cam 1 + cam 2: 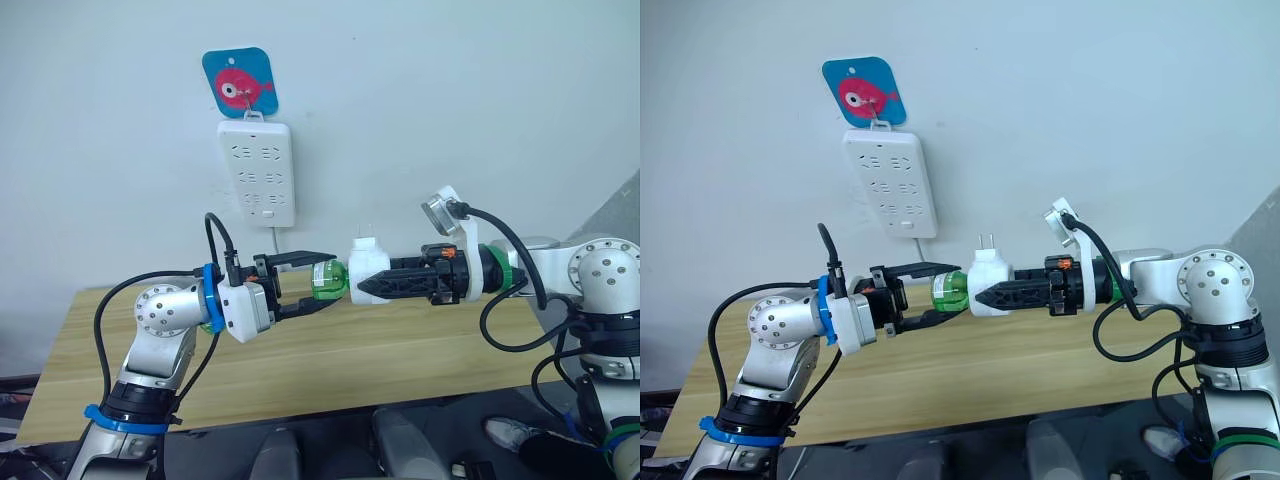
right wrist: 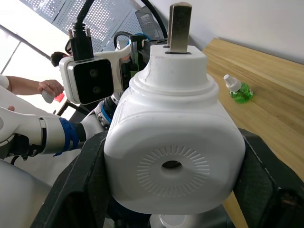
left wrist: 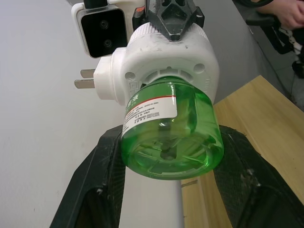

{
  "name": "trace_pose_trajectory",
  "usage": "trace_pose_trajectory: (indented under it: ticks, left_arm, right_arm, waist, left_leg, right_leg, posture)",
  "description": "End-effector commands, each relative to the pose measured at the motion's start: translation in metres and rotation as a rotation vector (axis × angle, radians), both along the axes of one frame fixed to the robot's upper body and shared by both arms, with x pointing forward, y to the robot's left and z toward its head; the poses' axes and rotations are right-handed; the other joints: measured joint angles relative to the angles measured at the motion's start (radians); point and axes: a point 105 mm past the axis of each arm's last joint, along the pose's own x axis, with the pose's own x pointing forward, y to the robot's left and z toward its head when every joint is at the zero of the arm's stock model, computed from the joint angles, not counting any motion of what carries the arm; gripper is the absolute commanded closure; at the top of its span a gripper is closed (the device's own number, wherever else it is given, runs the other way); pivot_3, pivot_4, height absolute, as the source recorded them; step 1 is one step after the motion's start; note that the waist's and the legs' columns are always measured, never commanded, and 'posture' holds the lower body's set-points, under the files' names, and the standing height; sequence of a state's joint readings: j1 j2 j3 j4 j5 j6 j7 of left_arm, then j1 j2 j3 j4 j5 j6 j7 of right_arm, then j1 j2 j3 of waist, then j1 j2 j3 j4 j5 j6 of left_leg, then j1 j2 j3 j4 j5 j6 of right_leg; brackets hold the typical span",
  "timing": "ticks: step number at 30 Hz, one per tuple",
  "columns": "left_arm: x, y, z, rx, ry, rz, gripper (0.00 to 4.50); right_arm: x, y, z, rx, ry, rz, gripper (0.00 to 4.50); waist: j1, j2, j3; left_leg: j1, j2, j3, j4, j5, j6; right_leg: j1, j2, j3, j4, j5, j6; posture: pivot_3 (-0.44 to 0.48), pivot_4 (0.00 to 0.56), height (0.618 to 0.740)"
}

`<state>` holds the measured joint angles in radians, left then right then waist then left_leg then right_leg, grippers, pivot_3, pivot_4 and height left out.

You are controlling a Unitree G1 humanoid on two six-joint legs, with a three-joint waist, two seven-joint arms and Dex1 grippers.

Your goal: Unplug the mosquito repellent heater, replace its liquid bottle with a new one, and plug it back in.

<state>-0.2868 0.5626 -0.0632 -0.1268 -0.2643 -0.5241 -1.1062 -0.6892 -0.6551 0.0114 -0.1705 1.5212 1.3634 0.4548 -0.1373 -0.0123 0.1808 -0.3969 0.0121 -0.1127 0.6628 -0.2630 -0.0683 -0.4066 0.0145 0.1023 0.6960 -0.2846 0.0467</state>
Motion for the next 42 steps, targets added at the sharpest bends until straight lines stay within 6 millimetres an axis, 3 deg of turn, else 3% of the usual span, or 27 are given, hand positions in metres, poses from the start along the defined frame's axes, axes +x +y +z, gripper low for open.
trace_pose_trajectory:
  ticks: [1, 3, 6, 9, 11, 22, 32, 35, 37, 42]
  left_arm:
    - [-0.008, -0.003, 0.013, -0.028, -0.018, -0.027, 2.28]
    - [-0.01, -0.001, 0.01, -0.025, 0.095, -0.041, 2.28]
    - [-0.003, 0.009, 0.007, -0.094, 0.478, 0.012, 2.28]
    - [-0.013, 0.018, -0.006, -0.025, 0.776, 0.007, 2.28]
    - [-0.017, 0.022, -0.009, -0.001, 0.884, 0.005, 2.28]
    - [-0.017, 0.038, 0.0, 0.027, 1.119, -0.001, 2.28]
    - [-0.014, 0.039, 0.002, -0.008, 1.143, 0.014, 2.28]
    - [-0.012, 0.043, -0.005, -0.026, 1.127, 0.055, 2.28]
    - [-0.011, 0.044, -0.014, -0.024, 1.095, 0.085, 2.28]
    - [-0.012, 0.034, -0.026, -0.032, 0.959, 0.123, 2.28]
  right_arm:
    - [-0.003, 0.0, 0.011, 0.028, -0.035, 0.018, 1.5]
    - [-0.003, 0.0, 0.011, 0.027, -0.037, 0.018, 1.5]
    - [-0.004, -0.001, 0.01, 0.006, -0.058, 0.022, 1.5]
    - [-0.006, -0.002, 0.01, -0.003, -0.079, 0.034, 1.5]
    - [-0.007, -0.002, 0.013, 0.008, -0.084, 0.047, 1.5]
    - [-0.011, -0.004, 0.013, -0.009, -0.101, 0.08, 1.5]
    - [-0.007, -0.014, 0.01, -0.036, -0.109, 0.044, 1.5]
    - [0.007, -0.034, -0.006, -0.155, -0.139, -0.073, 1.5]
    - [0.019, -0.051, -0.031, -0.312, -0.182, -0.18, 1.5]
    - [0.03, -0.088, -0.103, -0.661, -0.224, -0.336, 1.5]
  waist:
    - [-0.001, 0.0, 0.0]
    - [-0.001, 0.0, 0.0]
    - [-0.002, 0.0, 0.0]
    - [-0.004, 0.0, 0.0]
    - [-0.004, 0.0, 0.0]
    - [-0.002, 0.0, 0.0]
    - [0.0, 0.0, 0.0]
    - [0.002, 0.0, 0.0]
    - [0.005, 0.0, 0.0]
    - [0.013, -0.001, 0.001]
  left_leg:
    - [0.0, 0.0, 0.0, 0.0, 0.0, 0.0]
    - [0.0, 0.0, 0.0, 0.0, 0.0, 0.0]
    - [0.0, 0.0, 0.0, 0.0, 0.0, 0.0]
    - [0.0, 0.0, -0.002, 0.0, 0.0, 0.0]
    - [0.0, 0.001, -0.002, 0.0, 0.0, 0.0]
    - [0.0, 0.001, -0.001, -0.001, 0.0, 0.0]
    - [0.0, 0.001, 0.0, -0.001, 0.0, 0.0]
    - [0.0, 0.001, -0.001, -0.001, 0.0, 0.0]
    - [0.0, 0.0, 0.0, -0.002, 0.0, 0.0]
    - [-0.001, 0.001, 0.001, -0.002, 0.0, 0.0]
  right_leg:
    - [0.0, 0.0, 0.0, 0.0, 0.0, 0.0]
    - [0.0, 0.0, 0.0, 0.0, 0.0, 0.0]
    - [0.0, 0.0, 0.0, 0.0, 0.0, 0.0]
    - [0.0, 0.001, -0.001, 0.001, -0.002, 0.003]
    - [0.0, 0.001, -0.002, 0.001, -0.003, 0.004]
    - [0.0, 0.001, -0.001, 0.0, -0.003, 0.003]
    - [-0.001, 0.001, -0.001, 0.0, -0.003, 0.003]
    - [-0.001, 0.001, -0.001, 0.0, -0.003, 0.002]
    - [0.0, 0.0, -0.001, -0.002, -0.003, 0.003]
    - [-0.001, 0.0, -0.001, -0.004, -0.003, 0.003]
  posture:
    - [-0.108, 0.126, 0.728]
    - [-0.108, 0.126, 0.728]
    - [-0.108, 0.126, 0.728]
    - [-0.099, 0.128, 0.728]
    - [-0.099, 0.128, 0.728]
    - [-0.101, 0.122, 0.728]
    - [-0.095, 0.119, 0.728]
    - [-0.094, 0.122, 0.728]
    - [-0.094, 0.122, 0.728]
    - [-0.101, 0.136, 0.728]
